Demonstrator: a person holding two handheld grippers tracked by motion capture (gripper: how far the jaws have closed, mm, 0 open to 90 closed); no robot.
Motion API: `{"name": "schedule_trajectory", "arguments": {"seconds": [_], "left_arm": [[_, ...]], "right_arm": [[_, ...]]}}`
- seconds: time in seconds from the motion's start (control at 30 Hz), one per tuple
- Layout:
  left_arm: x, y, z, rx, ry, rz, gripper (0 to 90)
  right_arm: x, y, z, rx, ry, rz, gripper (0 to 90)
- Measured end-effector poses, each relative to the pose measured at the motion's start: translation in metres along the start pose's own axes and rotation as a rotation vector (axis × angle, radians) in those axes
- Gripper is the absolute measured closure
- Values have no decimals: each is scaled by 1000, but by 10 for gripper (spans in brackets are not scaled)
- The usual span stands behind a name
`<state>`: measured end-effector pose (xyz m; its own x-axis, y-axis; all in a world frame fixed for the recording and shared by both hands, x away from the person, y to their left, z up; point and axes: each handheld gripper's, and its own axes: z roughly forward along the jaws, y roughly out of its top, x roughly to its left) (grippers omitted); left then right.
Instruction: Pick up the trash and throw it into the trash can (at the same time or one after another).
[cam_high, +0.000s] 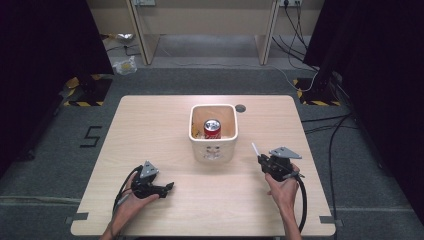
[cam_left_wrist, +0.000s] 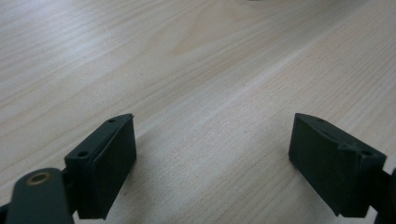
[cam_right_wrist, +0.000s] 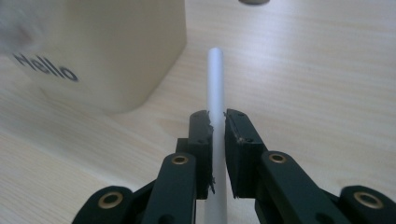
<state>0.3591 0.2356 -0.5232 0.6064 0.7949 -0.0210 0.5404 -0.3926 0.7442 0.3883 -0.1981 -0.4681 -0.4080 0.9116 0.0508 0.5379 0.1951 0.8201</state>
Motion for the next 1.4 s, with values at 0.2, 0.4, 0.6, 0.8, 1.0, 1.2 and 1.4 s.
{"name": "schedule_trajectory", "arguments": {"seconds": [0.2,0.4,0.6,0.8,1.0,1.2,1.4], "left_arm": [[0,0,0,0,0,0,140],[0,0,0,0,0,0,140],[0,0,0,0,0,0,140],[0,0,0,-2,1,-1,140],[0,0,0,-2,0,-1,140],[0,0,0,-2,0,-1,140],[0,0,0,-1,0,-1,140]], "right_arm": [[-2,15,-11,-53,13,18,811],[1,31,-21,-101,35,13,811],[6,50,-30,-134,51,-8,811],[16,76,-37,-170,65,-45,811],[28,95,-33,-177,88,-80,810],[41,114,-24,-158,120,-105,810],[53,131,-14,-143,139,-133,809]]}}
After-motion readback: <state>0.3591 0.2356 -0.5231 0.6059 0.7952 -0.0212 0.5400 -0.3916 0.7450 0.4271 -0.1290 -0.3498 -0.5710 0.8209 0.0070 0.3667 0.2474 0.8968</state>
